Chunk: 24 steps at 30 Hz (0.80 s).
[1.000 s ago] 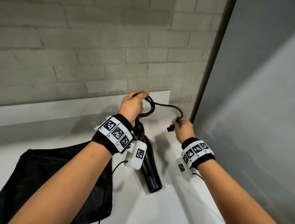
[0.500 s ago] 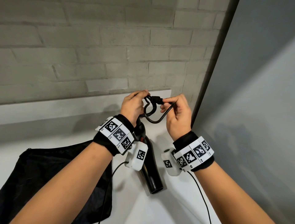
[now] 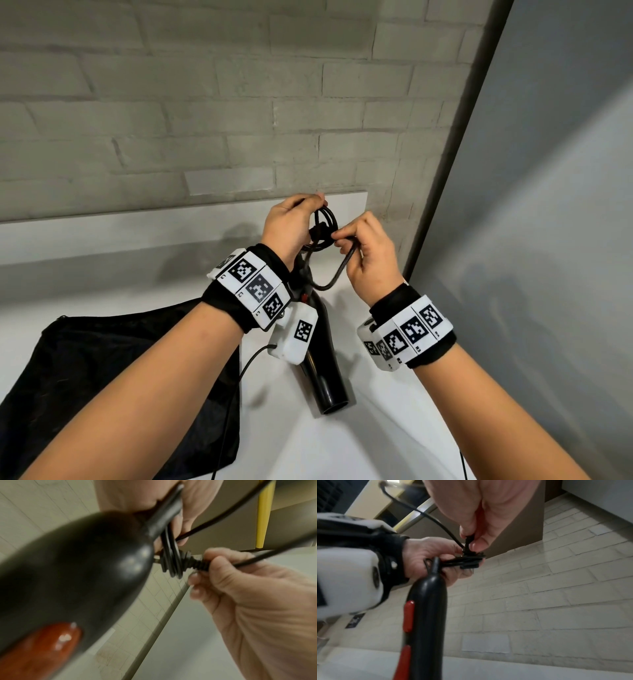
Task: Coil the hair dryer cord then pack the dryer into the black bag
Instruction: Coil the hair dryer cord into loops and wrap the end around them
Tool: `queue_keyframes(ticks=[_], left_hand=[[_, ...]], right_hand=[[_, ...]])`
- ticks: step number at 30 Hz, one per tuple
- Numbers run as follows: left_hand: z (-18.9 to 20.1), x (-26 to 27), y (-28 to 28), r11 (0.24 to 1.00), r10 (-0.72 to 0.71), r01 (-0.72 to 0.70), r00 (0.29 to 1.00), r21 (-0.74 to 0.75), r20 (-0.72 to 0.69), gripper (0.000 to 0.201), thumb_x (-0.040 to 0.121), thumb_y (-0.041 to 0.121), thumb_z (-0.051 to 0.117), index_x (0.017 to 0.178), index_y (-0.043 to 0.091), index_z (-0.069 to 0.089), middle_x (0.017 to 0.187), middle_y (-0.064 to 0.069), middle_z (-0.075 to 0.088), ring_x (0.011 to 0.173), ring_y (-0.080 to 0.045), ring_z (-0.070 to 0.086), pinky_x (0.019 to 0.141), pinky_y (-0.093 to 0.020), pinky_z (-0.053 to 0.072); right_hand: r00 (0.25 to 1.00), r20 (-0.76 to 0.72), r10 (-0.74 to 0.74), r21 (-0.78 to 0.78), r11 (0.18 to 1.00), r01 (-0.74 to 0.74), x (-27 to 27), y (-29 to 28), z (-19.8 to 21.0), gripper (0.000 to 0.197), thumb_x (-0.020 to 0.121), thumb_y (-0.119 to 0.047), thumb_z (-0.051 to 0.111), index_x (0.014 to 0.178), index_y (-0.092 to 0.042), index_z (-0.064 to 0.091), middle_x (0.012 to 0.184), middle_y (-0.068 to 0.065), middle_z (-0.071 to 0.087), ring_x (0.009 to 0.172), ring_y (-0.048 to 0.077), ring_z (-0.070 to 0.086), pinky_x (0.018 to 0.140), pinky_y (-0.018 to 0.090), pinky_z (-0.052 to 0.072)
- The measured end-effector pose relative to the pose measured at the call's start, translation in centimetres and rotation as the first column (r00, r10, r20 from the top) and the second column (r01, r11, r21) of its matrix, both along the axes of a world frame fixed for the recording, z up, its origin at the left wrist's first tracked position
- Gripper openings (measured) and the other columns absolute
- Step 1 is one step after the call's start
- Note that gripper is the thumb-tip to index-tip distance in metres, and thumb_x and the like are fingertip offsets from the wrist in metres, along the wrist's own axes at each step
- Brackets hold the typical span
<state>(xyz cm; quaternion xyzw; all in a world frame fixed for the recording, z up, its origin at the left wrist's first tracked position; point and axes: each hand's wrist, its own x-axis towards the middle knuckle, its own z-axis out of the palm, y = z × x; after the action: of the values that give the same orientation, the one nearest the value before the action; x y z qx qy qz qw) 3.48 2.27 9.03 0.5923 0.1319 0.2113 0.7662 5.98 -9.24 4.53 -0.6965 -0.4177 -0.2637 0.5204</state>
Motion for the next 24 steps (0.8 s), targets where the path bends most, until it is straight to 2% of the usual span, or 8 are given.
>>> queue_keyframes(ticks=[3,7,9,12,14,16,20,24], left_hand=[[0.0,-0.2,0.2,0.992,-0.003,0.009,0.999,0.123,-0.05,0.013,0.085,0.019,0.059,0.073,0.019,0.064,0.046,0.016,0.056,0.038,0.0,0.046,0.045,-0.017,0.037],[-0.2,-0.3,0.2,0.977,-0.037,0.056,0.995,0.206,-0.092,0.012,0.085,0.025,0.061,0.074,0.021,0.065,0.061,0.011,0.059,0.043,-0.003,0.046,0.043,-0.017,0.032],[-0.2,-0.4,0.2,0.974,-0.074,0.094,0.992,0.204,-0.102,0.016,0.086,0.025,0.06,0.071,0.02,0.064,0.057,0.007,0.052,0.043,-0.007,0.039,0.038,-0.016,0.027],[0.2,-0.6,0.4,0.971,-0.123,0.141,0.987,0.193,-0.099,0.017,0.087,0.024,0.058,0.072,0.017,0.064,0.053,0.006,0.044,0.042,-0.007,0.029,0.035,-0.014,0.023],[0.4,-0.7,0.3,0.973,-0.131,0.147,0.987,0.176,-0.096,0.018,0.089,0.022,0.057,0.072,0.016,0.062,0.042,0.011,0.04,0.033,-0.003,0.03,0.034,-0.014,0.025],[0.5,-0.8,0.1,0.976,-0.135,0.148,0.986,0.159,-0.093,0.02,0.09,0.018,0.056,0.07,0.015,0.058,0.038,0.013,0.043,0.027,-0.001,0.035,0.033,-0.01,0.027],[0.0,-0.6,0.4,0.982,-0.103,0.12,0.987,0.144,-0.124,0.019,0.089,0.023,0.057,0.072,0.014,0.06,0.031,0.014,0.026,0.026,-0.003,0.019,0.03,-0.012,0.018],[-0.2,-0.5,0.7,0.987,-0.066,0.087,0.986,0.136,-0.153,0.019,0.088,0.027,0.059,0.075,0.014,0.062,0.031,0.014,0.023,0.028,-0.004,0.016,0.03,-0.015,0.015]], right_hand=[[0.993,0.092,-0.071,-0.111,0.991,0.081,0.4,0.2,-0.1,0.02,0.078,0.018,0.045,0.083,0.006,0.061,0.081,0.006,0.044,0.075,-0.01,0.048,0.071,-0.002,0.037],[0.952,0.243,-0.188,-0.311,0.914,0.259,0.1,1.5,0.0,0.019,0.079,-0.004,0.038,0.083,0.0,0.056,0.086,0.01,0.048,0.065,0.025,0.052,0.054,0.025,0.039],[0.972,0.086,-0.22,-0.27,0.934,0.235,0.3,1.4,0.3,0.015,0.084,-0.006,0.046,0.095,0.002,0.052,0.091,0.015,0.051,0.074,0.026,0.05,0.061,0.029,0.04],[0.954,-0.234,-0.19,-0.167,0.974,0.153,1.5,1.4,1.0,0.045,0.081,-0.01,0.059,0.121,-0.001,0.039,0.111,0.008,0.048,0.096,0.014,0.047,0.076,0.015,0.037],[0.925,-0.373,-0.066,-0.191,0.982,-0.007,1.8,2.3,1.0,0.051,0.08,-0.001,0.054,0.128,-0.004,0.035,0.121,0.011,0.052,0.105,0.02,0.052,0.092,0.025,0.043],[0.859,-0.509,0.052,-0.129,0.982,-0.135,1.5,3.0,0.7,0.05,0.082,0.005,0.045,0.13,-0.006,0.034,0.106,0.008,0.058,0.096,0.02,0.057,0.089,0.028,0.047],[0.852,-0.522,0.043,-0.154,0.977,-0.144,1.1,2.5,-0.6,0.028,0.089,-0.026,0.033,0.102,-0.008,0.05,0.064,-0.005,0.05,0.056,0.002,0.05,0.058,0.018,0.042],[0.909,-0.414,-0.036,-0.472,0.863,-0.181,1.5,0.3,-2.0,0.037,0.092,-0.033,0.029,0.079,-0.01,0.055,0.075,-0.008,0.054,0.069,0.005,0.048,0.065,0.009,0.034]])
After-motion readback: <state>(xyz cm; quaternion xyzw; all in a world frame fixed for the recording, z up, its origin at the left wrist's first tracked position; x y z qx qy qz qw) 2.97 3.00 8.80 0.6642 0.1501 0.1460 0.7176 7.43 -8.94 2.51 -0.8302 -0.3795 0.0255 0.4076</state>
